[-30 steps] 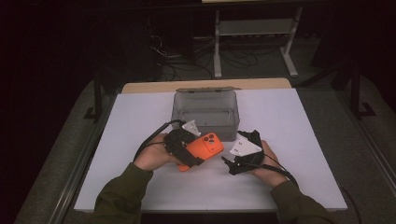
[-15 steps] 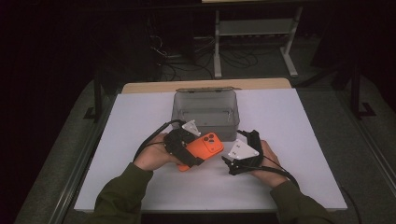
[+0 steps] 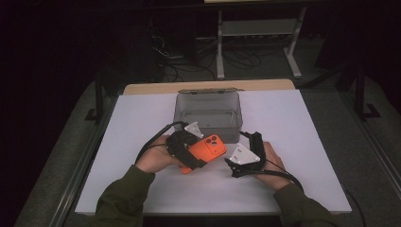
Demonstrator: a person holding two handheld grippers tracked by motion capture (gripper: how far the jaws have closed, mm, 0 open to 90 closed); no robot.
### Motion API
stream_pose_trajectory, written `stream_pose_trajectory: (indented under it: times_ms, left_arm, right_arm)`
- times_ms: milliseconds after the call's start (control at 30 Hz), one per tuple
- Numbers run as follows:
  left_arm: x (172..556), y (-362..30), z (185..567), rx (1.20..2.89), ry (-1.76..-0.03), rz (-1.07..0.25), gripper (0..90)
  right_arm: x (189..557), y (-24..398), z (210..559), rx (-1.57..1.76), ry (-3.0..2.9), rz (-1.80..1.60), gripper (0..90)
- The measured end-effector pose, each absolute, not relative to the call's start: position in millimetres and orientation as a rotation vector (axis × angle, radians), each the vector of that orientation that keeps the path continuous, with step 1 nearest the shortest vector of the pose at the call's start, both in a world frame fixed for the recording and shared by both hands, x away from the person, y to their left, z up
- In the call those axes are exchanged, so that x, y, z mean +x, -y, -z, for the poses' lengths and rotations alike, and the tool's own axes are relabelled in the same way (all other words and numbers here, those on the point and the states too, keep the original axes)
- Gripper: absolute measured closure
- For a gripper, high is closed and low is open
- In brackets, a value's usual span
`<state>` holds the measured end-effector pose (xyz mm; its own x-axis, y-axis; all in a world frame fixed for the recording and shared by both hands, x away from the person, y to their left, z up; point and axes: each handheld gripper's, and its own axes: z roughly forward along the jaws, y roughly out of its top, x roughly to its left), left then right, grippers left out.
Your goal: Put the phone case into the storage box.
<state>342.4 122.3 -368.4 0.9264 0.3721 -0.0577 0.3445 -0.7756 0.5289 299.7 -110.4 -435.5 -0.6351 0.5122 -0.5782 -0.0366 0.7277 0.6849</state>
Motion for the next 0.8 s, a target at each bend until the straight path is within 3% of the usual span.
stream_pose_trajectory:
  times_ms: [800]
  left_arm:
    - [342.4, -122.7, 368.4, 2.528, -0.518, -0.064, 14.5]
  right_arm:
    - [292.4, 102.8, 437.3, 0.237, -2.052, -0.759, 0.0]
